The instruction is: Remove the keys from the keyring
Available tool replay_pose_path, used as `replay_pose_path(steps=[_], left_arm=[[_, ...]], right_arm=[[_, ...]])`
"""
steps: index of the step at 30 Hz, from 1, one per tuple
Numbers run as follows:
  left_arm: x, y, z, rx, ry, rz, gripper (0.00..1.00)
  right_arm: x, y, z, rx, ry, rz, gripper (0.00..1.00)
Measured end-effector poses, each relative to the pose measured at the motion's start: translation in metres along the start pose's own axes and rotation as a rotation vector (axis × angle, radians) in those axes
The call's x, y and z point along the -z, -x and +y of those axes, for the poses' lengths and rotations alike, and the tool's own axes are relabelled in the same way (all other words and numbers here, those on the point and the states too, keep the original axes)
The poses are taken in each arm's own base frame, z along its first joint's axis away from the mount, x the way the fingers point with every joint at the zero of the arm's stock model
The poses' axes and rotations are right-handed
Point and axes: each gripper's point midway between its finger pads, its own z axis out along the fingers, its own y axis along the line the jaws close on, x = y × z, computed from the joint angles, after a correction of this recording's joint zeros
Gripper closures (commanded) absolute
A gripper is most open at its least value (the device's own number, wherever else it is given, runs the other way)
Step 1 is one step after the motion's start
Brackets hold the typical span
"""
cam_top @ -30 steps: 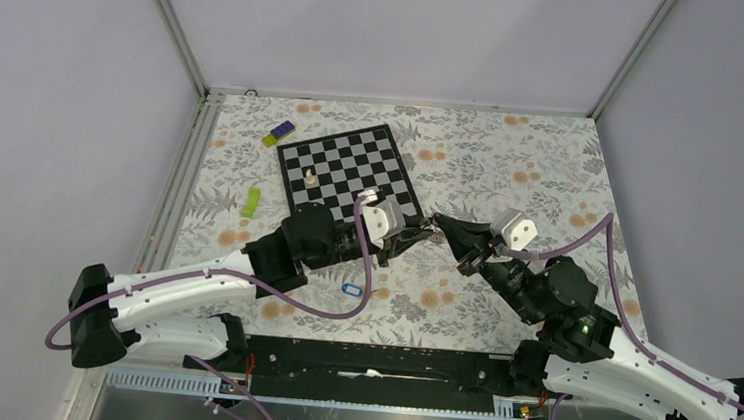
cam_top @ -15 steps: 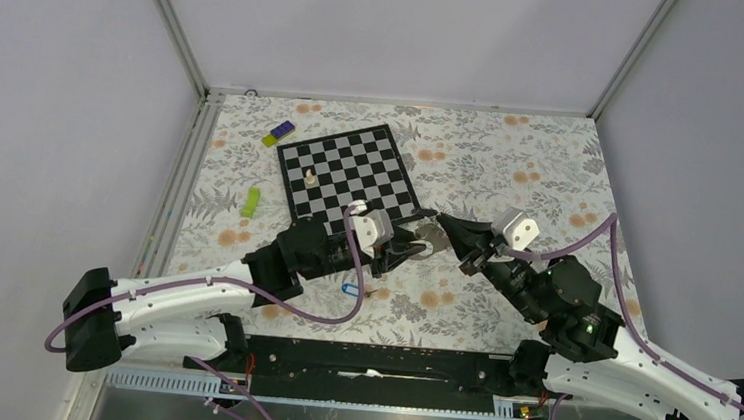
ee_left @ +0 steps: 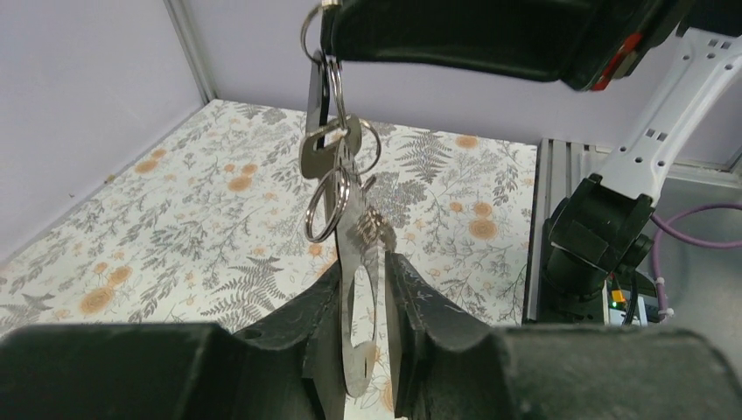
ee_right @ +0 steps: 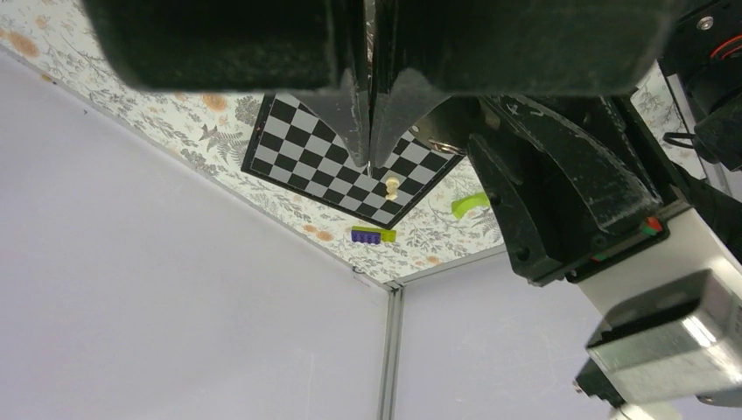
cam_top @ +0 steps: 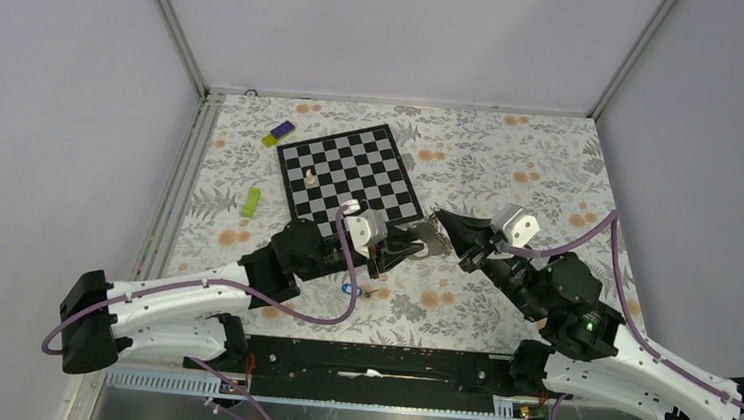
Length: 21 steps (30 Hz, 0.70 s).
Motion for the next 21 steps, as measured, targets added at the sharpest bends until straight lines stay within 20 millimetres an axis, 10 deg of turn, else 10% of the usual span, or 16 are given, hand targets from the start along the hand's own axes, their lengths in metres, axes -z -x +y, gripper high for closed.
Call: replay_pose_path(steps=[8,21], left_arm=[[0.003,0.014,-0.001,-0.011,-0.004,-0.044,1.0],[0.007,0.015,-0.001,-0.015,-0.021,0.177,1.0]], right_arm=[[0.001,0.002,-0.001,-0.006,-0.004,-0.006,1.0],[0.018,-0.018,-0.018,-0.038,-0.098,0.002,1.0]])
